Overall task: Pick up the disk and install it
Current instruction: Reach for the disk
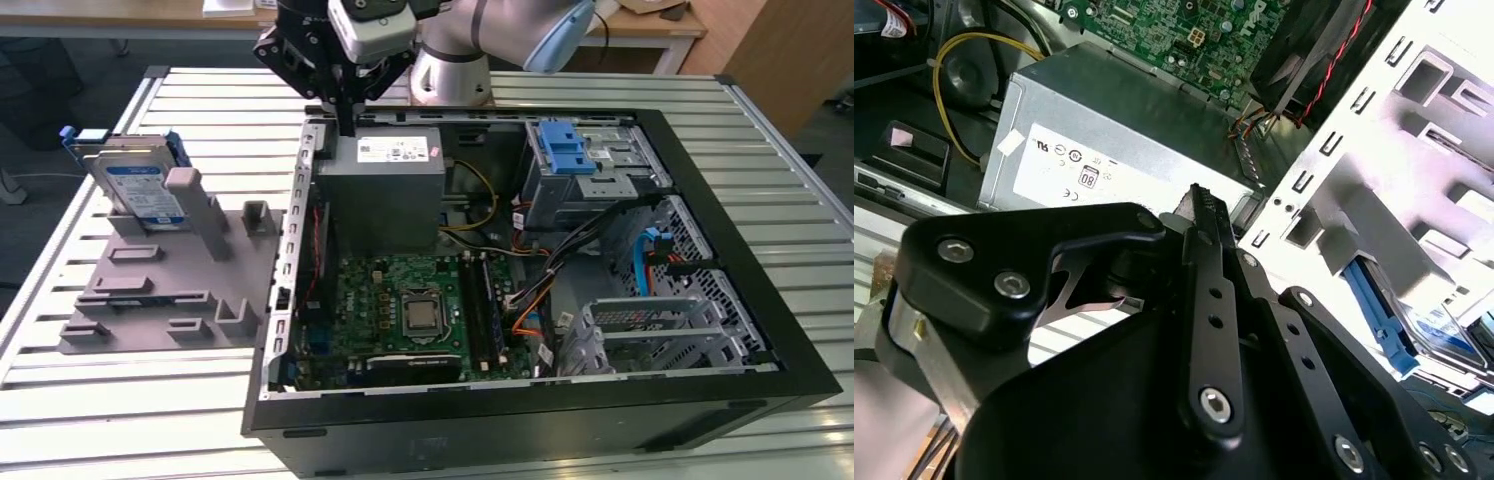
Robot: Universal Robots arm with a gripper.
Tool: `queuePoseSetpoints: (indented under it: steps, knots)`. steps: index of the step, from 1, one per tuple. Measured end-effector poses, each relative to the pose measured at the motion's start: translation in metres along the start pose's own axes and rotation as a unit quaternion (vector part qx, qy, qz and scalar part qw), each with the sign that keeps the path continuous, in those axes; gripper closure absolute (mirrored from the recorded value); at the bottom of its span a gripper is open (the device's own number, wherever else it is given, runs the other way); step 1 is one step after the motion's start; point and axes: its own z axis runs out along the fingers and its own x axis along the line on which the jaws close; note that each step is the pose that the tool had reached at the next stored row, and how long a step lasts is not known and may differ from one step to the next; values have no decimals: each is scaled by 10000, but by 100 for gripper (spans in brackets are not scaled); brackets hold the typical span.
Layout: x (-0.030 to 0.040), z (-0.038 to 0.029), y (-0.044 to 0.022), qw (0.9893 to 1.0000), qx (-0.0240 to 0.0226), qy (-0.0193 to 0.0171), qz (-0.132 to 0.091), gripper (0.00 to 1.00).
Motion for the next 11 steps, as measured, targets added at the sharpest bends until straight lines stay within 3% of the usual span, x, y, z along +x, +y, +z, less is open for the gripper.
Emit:
queuePoseSetpoints:
  steps: [11]
  knots:
    - [40,1,-4,10000,0,0,0,89]
